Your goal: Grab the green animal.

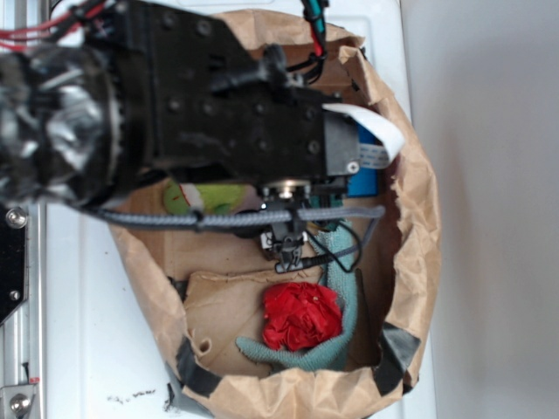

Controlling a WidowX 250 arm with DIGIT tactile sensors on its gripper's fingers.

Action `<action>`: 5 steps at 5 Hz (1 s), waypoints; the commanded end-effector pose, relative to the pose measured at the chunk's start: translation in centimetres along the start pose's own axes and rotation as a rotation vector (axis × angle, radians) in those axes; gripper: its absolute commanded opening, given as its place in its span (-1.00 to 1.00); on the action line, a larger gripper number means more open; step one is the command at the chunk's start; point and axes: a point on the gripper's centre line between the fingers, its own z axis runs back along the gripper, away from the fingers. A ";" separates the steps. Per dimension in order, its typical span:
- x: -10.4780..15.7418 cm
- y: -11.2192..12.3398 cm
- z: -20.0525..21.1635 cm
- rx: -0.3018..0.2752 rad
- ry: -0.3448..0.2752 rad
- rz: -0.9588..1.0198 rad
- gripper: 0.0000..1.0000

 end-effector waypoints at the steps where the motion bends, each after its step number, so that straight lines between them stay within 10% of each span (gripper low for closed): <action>1: 0.5 1.1 0.2 0.050 -0.050 -0.006 1.00; 5: -3.6 0.6 1.9 -0.033 -0.059 -0.150 1.00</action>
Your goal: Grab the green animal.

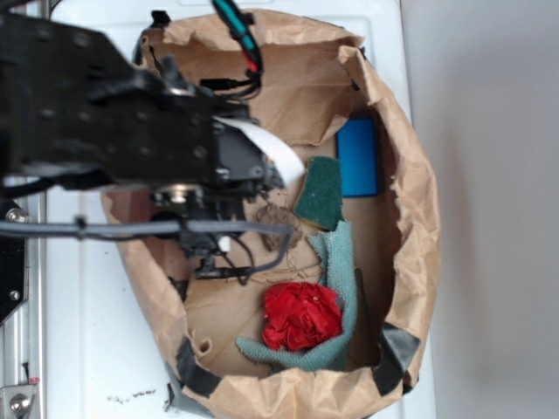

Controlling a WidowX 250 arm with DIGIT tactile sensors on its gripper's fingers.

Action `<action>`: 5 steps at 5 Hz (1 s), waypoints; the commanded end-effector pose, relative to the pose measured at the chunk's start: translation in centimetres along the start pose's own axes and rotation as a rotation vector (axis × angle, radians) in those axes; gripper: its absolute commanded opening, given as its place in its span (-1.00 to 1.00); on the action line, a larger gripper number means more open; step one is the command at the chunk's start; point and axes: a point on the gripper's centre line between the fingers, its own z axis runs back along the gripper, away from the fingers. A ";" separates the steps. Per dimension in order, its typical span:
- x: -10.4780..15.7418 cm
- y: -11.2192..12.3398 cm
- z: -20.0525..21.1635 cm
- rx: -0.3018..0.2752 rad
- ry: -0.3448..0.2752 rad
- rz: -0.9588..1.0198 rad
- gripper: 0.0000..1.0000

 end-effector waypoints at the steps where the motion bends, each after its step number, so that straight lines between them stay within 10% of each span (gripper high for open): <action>1: 0.8 0.3 0.9 0.027 -0.039 0.023 1.00; 5: -1.1 -3.4 -3.1 0.053 -0.035 -0.026 1.00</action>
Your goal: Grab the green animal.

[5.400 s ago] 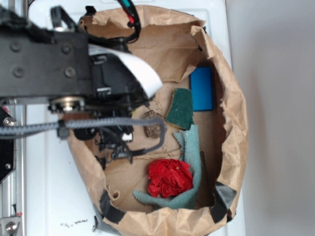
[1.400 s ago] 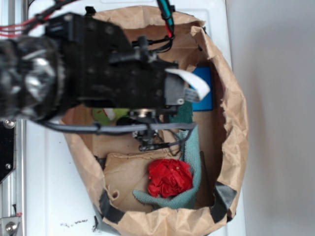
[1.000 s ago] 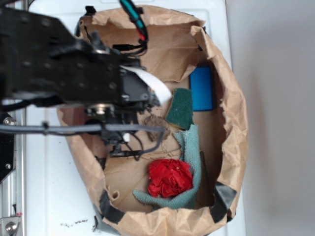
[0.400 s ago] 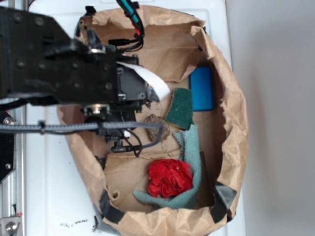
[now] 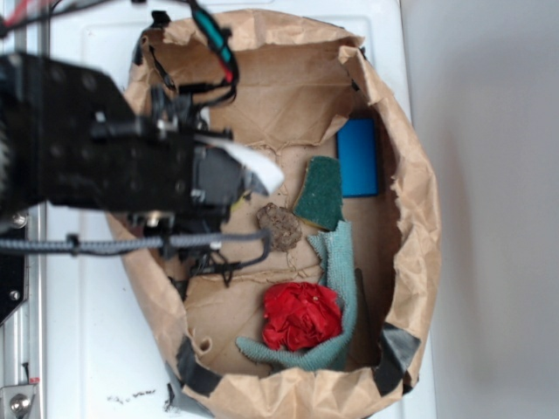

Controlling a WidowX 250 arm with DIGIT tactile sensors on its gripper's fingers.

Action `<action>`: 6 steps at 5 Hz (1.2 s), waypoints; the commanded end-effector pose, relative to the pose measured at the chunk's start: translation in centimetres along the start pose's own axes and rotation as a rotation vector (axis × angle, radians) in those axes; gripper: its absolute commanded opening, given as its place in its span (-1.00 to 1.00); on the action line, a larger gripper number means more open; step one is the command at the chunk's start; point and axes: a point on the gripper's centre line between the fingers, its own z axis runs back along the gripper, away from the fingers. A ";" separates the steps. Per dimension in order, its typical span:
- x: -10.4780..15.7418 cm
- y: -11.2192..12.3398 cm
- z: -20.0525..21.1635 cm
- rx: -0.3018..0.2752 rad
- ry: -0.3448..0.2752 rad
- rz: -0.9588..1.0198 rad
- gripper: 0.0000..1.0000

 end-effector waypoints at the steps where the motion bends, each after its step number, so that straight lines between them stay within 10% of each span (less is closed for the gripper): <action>1: -0.1 -1.8 -0.1 0.005 0.001 -0.052 1.00; 2: -2.1 -1.7 0.1 0.026 0.019 -0.044 1.00; 3: -0.3 -1.4 -0.7 0.032 0.024 -0.021 -1.00; 6: 0.0 -0.8 0.3 0.024 -0.001 0.008 -1.00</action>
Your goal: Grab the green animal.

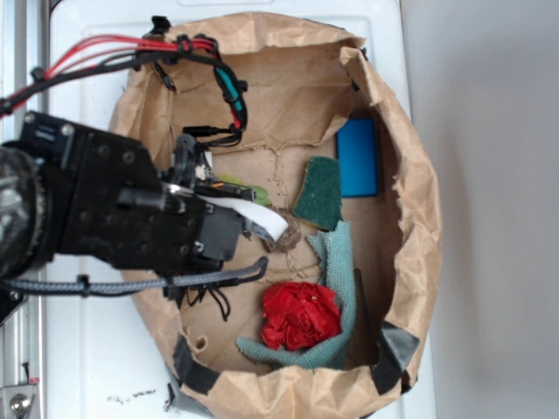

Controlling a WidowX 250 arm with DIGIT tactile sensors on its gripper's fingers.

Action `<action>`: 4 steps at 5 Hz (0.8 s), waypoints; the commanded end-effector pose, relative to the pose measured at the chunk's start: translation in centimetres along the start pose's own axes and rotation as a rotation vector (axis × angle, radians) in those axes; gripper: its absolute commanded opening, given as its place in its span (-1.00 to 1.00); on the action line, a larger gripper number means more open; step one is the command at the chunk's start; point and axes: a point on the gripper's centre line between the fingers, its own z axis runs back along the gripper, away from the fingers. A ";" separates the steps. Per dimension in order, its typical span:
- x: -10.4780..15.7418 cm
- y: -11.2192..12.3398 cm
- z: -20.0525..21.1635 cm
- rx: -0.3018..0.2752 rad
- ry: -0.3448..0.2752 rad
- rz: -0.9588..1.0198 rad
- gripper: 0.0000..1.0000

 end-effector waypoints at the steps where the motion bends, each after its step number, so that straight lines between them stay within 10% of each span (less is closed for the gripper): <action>1: 1.1 1.1 2.9 -0.039 -0.056 0.033 -1.00; 4: 4.1 4.0 8.8 -0.079 -0.067 0.085 -1.00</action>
